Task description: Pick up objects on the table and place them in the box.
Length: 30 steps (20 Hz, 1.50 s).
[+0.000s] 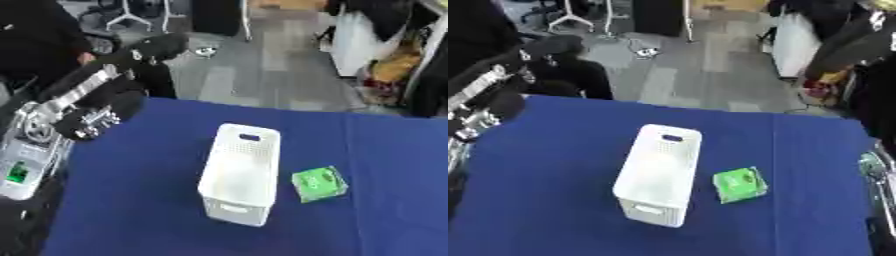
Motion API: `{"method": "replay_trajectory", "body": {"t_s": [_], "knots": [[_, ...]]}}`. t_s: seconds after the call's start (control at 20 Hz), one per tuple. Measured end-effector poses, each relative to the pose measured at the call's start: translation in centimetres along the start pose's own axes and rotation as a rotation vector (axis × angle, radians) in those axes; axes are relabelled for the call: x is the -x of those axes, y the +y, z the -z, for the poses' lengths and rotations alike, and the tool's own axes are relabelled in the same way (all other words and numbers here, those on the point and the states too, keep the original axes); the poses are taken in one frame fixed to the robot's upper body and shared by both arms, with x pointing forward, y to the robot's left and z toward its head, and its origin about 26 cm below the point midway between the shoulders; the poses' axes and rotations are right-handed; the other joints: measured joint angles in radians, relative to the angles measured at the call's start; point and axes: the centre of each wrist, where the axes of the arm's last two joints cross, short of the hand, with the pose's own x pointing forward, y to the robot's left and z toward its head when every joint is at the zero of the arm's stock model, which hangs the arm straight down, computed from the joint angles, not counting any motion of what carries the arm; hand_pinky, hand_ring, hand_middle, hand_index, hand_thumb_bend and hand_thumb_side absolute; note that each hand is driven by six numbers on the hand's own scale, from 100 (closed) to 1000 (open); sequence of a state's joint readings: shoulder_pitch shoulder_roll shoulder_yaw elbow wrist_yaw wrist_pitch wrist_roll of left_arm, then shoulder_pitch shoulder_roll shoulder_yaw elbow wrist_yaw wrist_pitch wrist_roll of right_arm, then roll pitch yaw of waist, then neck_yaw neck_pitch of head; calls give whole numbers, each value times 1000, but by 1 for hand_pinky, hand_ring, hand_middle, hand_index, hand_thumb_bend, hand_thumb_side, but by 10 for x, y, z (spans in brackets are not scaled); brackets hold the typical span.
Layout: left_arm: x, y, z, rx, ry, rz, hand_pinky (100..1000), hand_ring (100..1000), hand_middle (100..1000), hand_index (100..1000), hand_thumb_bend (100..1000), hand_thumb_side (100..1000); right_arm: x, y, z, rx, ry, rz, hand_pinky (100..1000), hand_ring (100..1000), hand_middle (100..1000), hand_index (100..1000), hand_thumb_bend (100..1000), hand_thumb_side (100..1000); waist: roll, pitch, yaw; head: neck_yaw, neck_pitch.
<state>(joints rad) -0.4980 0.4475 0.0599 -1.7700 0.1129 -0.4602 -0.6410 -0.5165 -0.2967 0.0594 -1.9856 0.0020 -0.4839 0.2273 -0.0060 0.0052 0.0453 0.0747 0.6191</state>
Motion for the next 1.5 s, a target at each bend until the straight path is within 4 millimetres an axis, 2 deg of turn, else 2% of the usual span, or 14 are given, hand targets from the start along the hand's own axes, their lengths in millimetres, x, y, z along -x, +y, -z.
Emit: {"method": "replay_trajectory", "body": {"t_s": [0.15,0.3,0.4,0.7,0.8,0.85,0.9,1.05,1.15,1.4,1.45,1.5], "knots": [[0,0,0,0,0,0,1000,1000,1000,1000,100,893,0,0,0,3,4,1,335,425,451,600,593,1000,0,0,0,0,0],[0,0,0,2,1,-1,1000,1000,1000,1000,100,892,0,0,0,0,8,2,365,460,531,653,589,1000,0,0,0,0,0],[0,0,0,2,2,-1,1000,1000,1000,1000,100,892,0,0,0,-3,10,3,370,467,546,658,590,1000,0,0,0,0,0],[0,0,0,3,3,-2,1000,1000,1000,1000,100,893,0,0,0,-4,10,7,362,458,524,650,619,1000,0,0,0,1,-2],[0,0,0,3,4,-2,1000,1000,1000,1000,100,893,0,0,0,-10,8,8,366,460,523,647,627,1000,0,0,1,4,-17],[0,0,-1,3,5,-2,1000,1000,1000,1000,100,892,0,0,0,-16,10,6,365,458,521,653,456,1000,0,0,1,4,-29],[0,0,-1,3,6,-2,1000,1000,1000,1000,100,893,0,0,0,-24,17,1,366,458,523,654,615,1000,0,0,2,4,-45],[1,1,-2,0,10,0,996,1000,1000,1000,100,891,0,-7,-6,-81,73,-52,387,476,545,674,549,1000,-6,0,6,-5,-88],[1,1,-3,-1,12,-3,996,1000,1000,1000,100,892,-2,-15,-8,-147,114,-110,407,495,562,687,521,1000,-8,0,6,-8,-106],[2,1,-6,5,23,-5,996,1000,1000,1000,100,890,0,-30,-11,-346,193,-281,466,548,624,761,537,1000,-9,0,6,-22,-123],[2,1,-6,4,22,-7,994,1000,1000,1000,100,882,2,-32,-12,-388,206,-317,488,573,669,832,552,1000,-9,0,6,-24,-124],[2,1,-6,2,20,-9,994,1000,1000,1000,100,881,6,-34,-14,-430,223,-347,491,576,672,834,554,1000,-9,0,6,-28,-124]]}}
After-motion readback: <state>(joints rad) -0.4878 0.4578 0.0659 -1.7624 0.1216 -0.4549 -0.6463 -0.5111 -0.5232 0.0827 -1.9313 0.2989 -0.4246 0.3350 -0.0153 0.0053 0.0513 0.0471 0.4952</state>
